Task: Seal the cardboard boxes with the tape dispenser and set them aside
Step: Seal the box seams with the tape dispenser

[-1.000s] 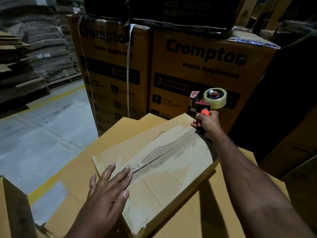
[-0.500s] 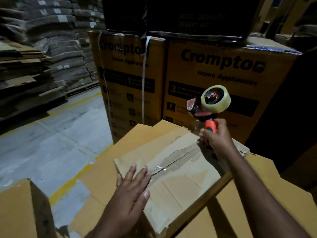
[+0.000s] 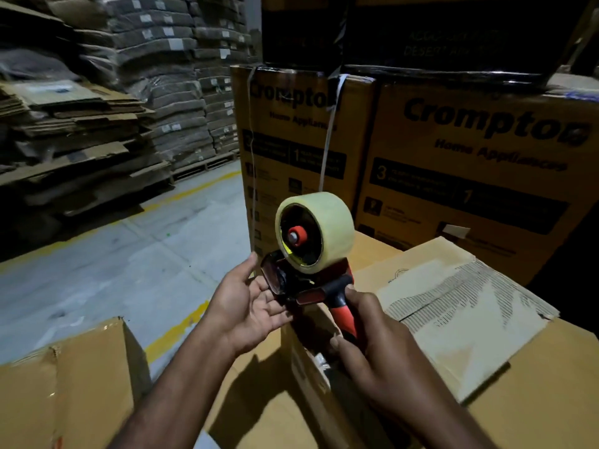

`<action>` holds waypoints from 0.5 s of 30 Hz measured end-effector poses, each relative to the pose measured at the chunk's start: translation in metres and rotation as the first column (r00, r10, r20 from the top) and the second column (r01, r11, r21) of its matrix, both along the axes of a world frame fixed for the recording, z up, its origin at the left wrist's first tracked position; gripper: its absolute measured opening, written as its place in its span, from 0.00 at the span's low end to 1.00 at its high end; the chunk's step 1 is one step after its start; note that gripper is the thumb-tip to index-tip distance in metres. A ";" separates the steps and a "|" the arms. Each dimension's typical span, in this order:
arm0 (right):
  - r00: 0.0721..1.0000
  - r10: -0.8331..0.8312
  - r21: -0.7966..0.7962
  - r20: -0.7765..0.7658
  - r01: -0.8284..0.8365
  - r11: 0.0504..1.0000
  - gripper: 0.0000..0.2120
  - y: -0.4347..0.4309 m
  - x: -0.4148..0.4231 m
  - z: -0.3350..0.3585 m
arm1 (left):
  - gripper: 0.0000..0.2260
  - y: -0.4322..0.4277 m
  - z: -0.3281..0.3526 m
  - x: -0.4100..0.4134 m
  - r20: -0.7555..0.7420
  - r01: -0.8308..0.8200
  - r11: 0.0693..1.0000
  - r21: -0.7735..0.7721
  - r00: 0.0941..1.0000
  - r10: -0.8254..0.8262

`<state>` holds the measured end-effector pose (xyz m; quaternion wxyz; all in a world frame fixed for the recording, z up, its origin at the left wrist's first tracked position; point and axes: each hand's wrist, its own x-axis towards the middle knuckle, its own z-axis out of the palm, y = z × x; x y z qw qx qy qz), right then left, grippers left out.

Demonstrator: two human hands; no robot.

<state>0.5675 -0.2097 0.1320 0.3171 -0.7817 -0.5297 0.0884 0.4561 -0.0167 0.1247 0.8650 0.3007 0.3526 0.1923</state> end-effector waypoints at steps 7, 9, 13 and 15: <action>0.999 -0.032 0.096 0.042 0.028 0.995 0.27 -0.012 -0.003 -0.008 | 0.32 -0.004 0.010 0.003 0.108 0.075 0.982 -0.171 0.993 -0.057; 0.998 -0.062 0.135 0.013 0.060 0.989 0.27 -0.017 -0.001 -0.010 | 0.33 -0.004 0.014 0.007 0.103 0.097 0.978 -0.186 0.992 -0.079; 0.997 -0.076 0.219 -0.005 0.075 0.973 0.27 -0.025 0.004 -0.014 | 0.26 -0.005 0.020 0.017 0.071 0.116 0.981 -0.153 0.992 -0.106; 0.996 -0.083 0.219 0.011 0.079 0.973 0.27 -0.029 0.005 -0.015 | 0.19 -0.005 0.021 0.020 0.039 0.121 0.986 -0.113 0.992 -0.117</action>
